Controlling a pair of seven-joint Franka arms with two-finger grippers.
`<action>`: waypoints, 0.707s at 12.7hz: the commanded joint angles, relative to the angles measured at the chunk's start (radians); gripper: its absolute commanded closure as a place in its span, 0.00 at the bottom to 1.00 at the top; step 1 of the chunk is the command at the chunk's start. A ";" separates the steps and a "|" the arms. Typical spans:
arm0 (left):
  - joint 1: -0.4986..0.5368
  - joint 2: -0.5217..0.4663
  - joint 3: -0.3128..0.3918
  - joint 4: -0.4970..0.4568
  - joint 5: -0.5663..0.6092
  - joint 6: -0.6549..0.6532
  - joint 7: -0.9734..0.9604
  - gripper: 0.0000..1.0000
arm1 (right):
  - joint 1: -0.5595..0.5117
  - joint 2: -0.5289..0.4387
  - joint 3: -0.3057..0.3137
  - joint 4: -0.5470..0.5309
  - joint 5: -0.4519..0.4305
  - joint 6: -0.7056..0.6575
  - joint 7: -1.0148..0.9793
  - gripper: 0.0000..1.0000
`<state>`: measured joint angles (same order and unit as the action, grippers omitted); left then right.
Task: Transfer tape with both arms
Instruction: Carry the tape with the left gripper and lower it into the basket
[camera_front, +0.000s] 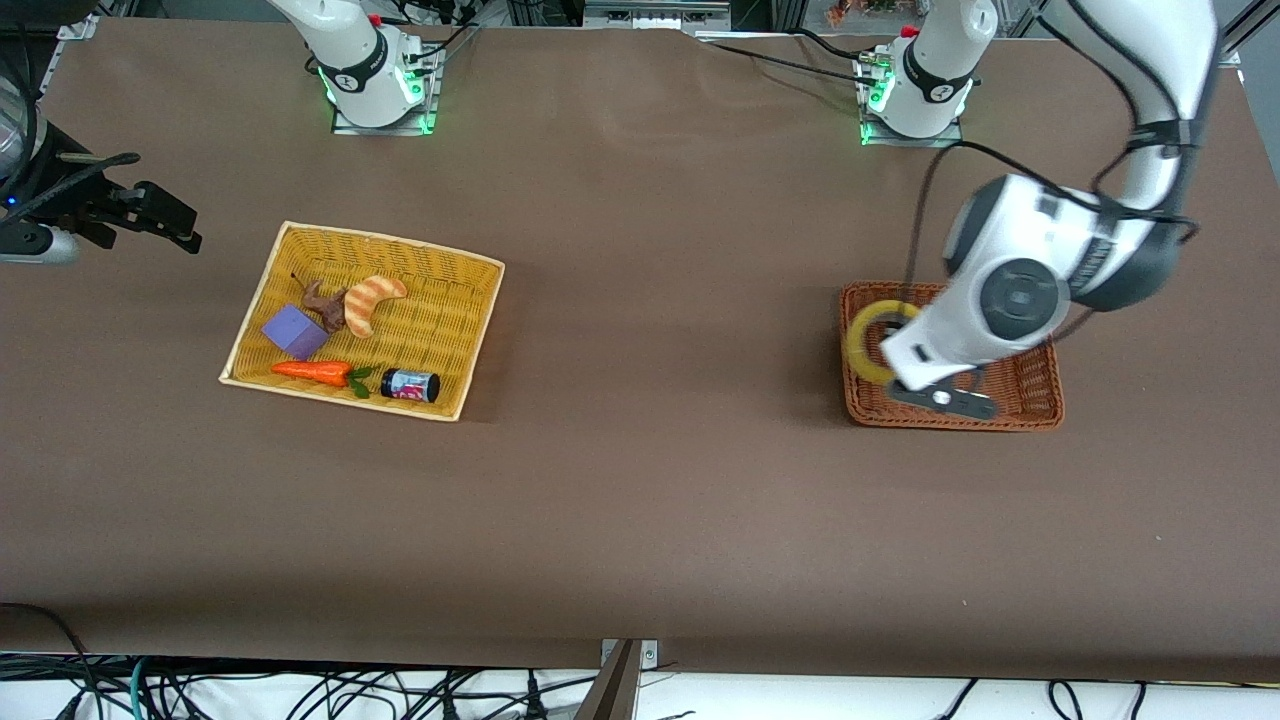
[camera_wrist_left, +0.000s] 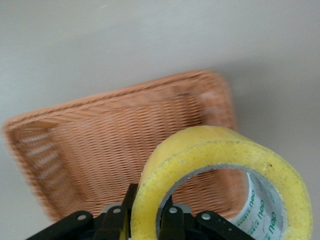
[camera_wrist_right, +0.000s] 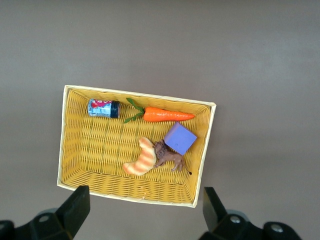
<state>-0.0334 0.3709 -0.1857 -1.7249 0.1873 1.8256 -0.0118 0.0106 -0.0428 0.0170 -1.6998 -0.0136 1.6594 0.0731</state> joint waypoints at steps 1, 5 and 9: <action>-0.013 -0.046 0.066 -0.082 -0.019 0.009 0.127 1.00 | -0.021 -0.008 0.017 -0.006 0.011 -0.001 0.004 0.00; -0.013 -0.067 0.159 -0.273 -0.014 0.283 0.232 1.00 | -0.021 -0.008 0.017 -0.006 0.011 -0.001 0.004 0.00; -0.013 -0.063 0.184 -0.461 -0.015 0.568 0.242 1.00 | -0.021 -0.006 0.017 -0.006 0.011 -0.001 0.002 0.00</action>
<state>-0.0349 0.3595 -0.0112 -2.0871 0.1872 2.3000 0.2008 0.0106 -0.0422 0.0171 -1.6999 -0.0135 1.6591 0.0731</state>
